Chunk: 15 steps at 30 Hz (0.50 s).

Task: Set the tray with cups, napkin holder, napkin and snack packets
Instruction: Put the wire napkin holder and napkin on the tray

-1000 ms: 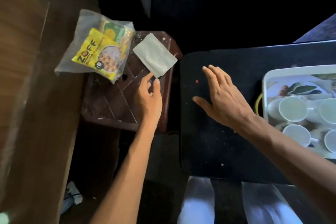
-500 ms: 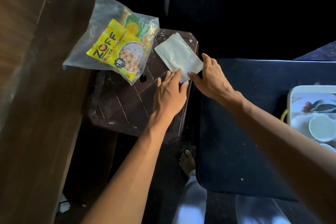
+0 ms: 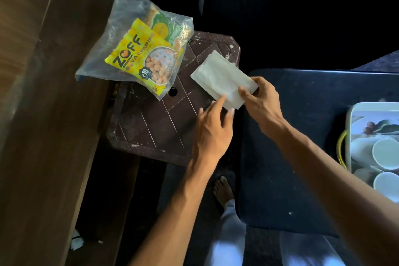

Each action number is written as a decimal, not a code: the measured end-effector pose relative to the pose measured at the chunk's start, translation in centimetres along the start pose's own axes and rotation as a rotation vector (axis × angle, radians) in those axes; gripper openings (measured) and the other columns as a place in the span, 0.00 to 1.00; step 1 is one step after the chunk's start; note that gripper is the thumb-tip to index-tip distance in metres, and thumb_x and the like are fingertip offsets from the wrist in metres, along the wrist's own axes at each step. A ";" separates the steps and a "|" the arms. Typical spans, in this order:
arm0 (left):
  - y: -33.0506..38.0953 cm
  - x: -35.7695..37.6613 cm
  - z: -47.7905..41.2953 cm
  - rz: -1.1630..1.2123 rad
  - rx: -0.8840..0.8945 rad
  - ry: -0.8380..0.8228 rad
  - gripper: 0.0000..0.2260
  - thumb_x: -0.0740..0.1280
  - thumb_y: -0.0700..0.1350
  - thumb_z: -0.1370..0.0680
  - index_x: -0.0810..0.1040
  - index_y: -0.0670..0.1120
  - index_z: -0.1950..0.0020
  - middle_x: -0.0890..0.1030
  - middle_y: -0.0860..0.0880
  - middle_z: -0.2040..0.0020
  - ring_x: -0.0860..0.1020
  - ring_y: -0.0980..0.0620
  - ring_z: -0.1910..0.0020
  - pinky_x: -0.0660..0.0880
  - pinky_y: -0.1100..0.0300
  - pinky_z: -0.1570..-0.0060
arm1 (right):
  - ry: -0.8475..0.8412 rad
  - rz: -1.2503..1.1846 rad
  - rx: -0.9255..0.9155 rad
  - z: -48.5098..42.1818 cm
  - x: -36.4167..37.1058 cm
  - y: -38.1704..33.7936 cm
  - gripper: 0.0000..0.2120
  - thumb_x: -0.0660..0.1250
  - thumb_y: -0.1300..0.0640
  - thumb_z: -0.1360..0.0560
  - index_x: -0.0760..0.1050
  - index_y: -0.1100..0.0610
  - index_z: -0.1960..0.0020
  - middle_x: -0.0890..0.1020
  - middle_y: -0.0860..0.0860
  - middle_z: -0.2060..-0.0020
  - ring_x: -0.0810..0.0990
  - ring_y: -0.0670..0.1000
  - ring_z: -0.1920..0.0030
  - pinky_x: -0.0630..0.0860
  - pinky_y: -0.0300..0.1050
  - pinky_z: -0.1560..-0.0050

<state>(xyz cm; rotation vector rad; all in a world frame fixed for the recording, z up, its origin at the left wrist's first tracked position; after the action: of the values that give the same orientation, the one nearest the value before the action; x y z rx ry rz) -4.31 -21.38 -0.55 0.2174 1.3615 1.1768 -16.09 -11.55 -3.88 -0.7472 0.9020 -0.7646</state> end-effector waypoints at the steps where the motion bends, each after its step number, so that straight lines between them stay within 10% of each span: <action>1: 0.1 -0.3 0.6 0.083 -0.042 0.084 0.19 0.64 0.47 0.16 0.73 0.45 0.26 0.79 0.46 0.30 0.77 0.49 0.32 0.68 0.62 0.29 | -0.015 -0.043 0.009 0.6 -0.5 -0.1 0.14 0.68 0.53 0.21 0.75 0.55 0.38 0.82 0.52 0.47 0.82 0.48 0.54 0.79 0.37 0.61; 5: -0.3 -0.4 2.8 0.467 -0.329 0.285 0.24 0.68 0.52 0.19 0.69 0.48 0.25 0.80 0.49 0.36 0.81 0.63 0.49 0.75 0.76 0.57 | -0.130 -0.240 0.048 3.7 -2.5 -0.1 0.11 0.68 0.56 0.21 0.77 0.56 0.40 0.83 0.54 0.46 0.84 0.55 0.47 0.83 0.54 0.46; 10: 0.3 1.3 3.0 1.022 -0.545 0.249 0.31 0.74 0.55 0.24 0.67 0.52 0.24 0.84 0.53 0.39 0.83 0.58 0.43 0.79 0.57 0.41 | -0.297 -0.301 0.089 7.5 -6.1 1.2 0.10 0.69 0.55 0.21 0.78 0.54 0.40 0.85 0.53 0.47 0.85 0.53 0.46 0.82 0.51 0.44; 15: 2.3 2.2 2.4 0.828 -0.443 0.224 0.14 0.76 0.43 0.25 0.82 0.51 0.41 0.88 0.55 0.56 0.86 0.58 0.54 0.81 0.64 0.55 | -0.202 -0.206 0.071 9.5 -11.0 3.8 0.08 0.71 0.54 0.23 0.78 0.49 0.44 0.86 0.51 0.51 0.85 0.49 0.53 0.83 0.46 0.55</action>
<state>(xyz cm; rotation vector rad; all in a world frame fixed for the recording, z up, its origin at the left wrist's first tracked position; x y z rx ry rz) -4.03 -17.50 0.43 0.3523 1.1781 2.2151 -11.25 1.70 1.37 -0.8472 0.6187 -0.8800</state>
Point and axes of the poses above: each hand's wrist, its own z-axis away from the middle knuckle, its own x-axis out of the palm, y = z × x, the point moved 5 cm from there along -z, towards the middle knuckle
